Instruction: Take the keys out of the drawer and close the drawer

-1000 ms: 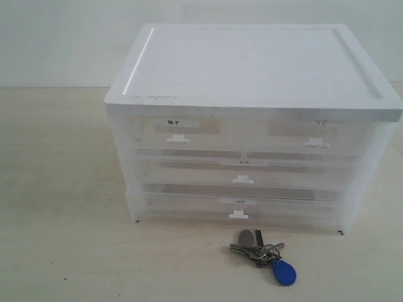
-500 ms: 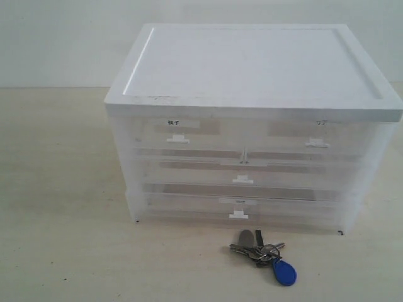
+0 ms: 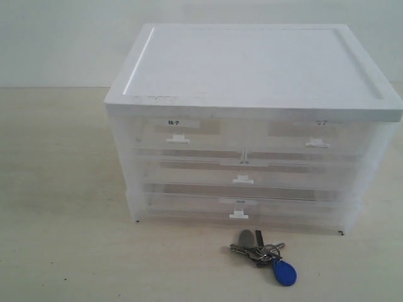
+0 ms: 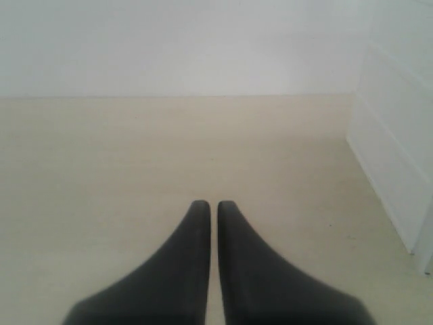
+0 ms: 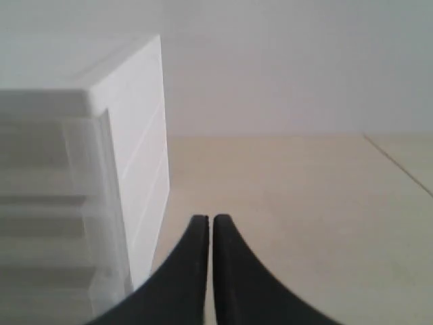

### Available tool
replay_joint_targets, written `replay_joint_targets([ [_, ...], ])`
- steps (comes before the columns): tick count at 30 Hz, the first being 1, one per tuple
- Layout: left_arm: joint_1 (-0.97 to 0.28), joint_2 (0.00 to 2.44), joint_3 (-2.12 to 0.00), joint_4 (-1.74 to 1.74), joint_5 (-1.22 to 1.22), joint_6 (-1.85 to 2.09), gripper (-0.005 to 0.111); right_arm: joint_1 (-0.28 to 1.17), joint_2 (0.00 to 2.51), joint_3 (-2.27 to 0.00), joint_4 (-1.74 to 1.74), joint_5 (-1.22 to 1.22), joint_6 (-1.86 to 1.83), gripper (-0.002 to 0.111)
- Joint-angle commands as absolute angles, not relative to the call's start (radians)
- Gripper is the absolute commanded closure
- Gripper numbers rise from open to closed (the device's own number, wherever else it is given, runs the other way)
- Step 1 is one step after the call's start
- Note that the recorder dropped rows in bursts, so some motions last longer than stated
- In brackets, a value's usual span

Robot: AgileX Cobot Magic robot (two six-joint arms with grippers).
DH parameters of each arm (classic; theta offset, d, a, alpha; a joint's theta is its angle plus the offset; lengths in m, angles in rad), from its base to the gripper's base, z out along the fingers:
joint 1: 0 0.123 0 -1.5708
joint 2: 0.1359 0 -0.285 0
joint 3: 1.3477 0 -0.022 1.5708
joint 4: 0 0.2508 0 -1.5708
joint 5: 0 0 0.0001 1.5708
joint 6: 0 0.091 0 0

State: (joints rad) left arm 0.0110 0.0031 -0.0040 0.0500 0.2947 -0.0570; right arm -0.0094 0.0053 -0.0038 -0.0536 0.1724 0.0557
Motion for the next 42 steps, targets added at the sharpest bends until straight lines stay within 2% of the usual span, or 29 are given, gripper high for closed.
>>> replay_joint_targets([
  [1, 0.014, 0.000, 0.000, 0.041, 0.296, -0.052, 0.102, -0.011, 0.000, 0.000, -0.069, 0.318, 0.034, 0.108],
  [42, 0.014, 0.000, 0.000, 0.041, 0.296, -0.052, 0.102, -0.011, 0.000, 0.000, -0.063, 0.324, 0.045, 0.108],
])
